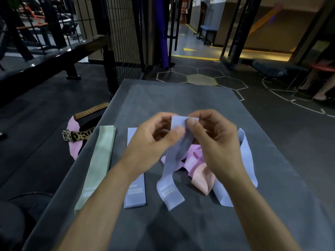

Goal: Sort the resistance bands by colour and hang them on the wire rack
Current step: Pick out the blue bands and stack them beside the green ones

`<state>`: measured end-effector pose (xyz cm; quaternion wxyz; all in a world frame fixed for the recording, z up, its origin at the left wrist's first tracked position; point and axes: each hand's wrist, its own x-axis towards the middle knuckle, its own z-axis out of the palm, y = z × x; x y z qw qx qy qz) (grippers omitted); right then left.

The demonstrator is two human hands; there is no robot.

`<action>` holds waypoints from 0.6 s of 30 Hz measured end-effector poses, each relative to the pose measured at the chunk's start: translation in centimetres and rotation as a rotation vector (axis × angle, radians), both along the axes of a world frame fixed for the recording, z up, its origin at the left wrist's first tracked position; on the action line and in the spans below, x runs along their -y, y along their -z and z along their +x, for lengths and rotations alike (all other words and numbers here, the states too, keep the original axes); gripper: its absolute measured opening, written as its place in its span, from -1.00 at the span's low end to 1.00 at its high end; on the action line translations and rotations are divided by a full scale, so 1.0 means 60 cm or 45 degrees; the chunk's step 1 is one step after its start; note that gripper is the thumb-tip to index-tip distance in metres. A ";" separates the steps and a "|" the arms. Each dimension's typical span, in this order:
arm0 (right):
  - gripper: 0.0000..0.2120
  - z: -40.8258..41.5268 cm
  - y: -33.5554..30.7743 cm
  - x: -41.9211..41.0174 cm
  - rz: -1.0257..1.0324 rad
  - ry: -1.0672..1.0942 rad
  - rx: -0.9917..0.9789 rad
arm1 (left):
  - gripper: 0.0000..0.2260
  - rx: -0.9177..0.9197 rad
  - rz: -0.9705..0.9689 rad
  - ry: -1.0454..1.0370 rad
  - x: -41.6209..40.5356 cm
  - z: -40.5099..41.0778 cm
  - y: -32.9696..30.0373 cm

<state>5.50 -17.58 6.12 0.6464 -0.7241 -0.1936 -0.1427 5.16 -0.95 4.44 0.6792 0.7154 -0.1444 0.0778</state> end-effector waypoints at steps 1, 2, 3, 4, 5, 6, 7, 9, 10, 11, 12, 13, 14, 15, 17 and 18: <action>-0.96 0.000 -0.009 0.003 -0.002 0.010 0.032 | -0.71 -0.027 0.061 0.069 -0.003 -0.002 0.002; -0.96 -0.001 -0.019 0.006 -0.003 0.011 0.056 | -0.70 -0.057 0.114 0.114 -0.005 -0.004 0.004; -0.95 -0.003 -0.030 0.007 0.000 0.004 0.080 | -0.69 -0.096 0.144 0.147 -0.007 -0.006 0.007; -0.95 -0.005 -0.041 0.008 0.005 -0.006 0.105 | -0.69 -0.135 0.153 0.180 -0.009 -0.008 0.009; -0.95 -0.006 -0.053 0.009 0.009 -0.022 0.133 | -0.72 -0.162 0.160 0.211 -0.011 -0.010 0.013; -0.94 -0.007 -0.064 0.008 0.008 -0.039 0.162 | -0.75 -0.177 0.179 0.237 -0.014 -0.012 0.017; -0.94 -0.007 -0.075 0.007 0.005 -0.054 0.189 | -0.78 -0.182 0.208 0.256 -0.016 -0.014 0.022; -0.93 -0.003 -0.097 0.003 -0.014 -0.061 0.238 | -0.83 -0.193 0.274 0.269 -0.021 -0.017 0.030; -0.93 -0.001 -0.107 0.000 -0.020 -0.061 0.256 | -0.86 -0.207 0.302 0.258 -0.024 -0.017 0.034; -0.94 0.003 -0.117 -0.004 -0.019 -0.060 0.268 | -0.87 -0.226 0.329 0.242 -0.028 -0.018 0.037; -0.95 0.007 -0.126 -0.008 -0.014 -0.055 0.274 | -0.87 -0.248 0.352 0.228 -0.032 -0.017 0.041; -0.95 0.012 -0.133 -0.013 -0.004 -0.044 0.273 | -0.84 -0.268 0.384 0.212 -0.038 -0.016 0.045; -0.95 0.019 -0.138 -0.018 0.005 -0.028 0.263 | -0.83 -0.283 0.404 0.202 -0.043 -0.016 0.048; -0.94 0.025 -0.141 -0.023 0.009 -0.006 0.247 | -0.85 -0.293 0.393 0.190 -0.049 -0.017 0.050; -0.93 0.041 -0.145 -0.035 -0.004 0.047 0.205 | -0.89 -0.308 0.300 0.162 -0.057 -0.022 0.049; -0.94 0.049 -0.146 -0.041 -0.005 0.072 0.180 | -0.87 -0.323 0.261 0.143 -0.063 -0.023 0.049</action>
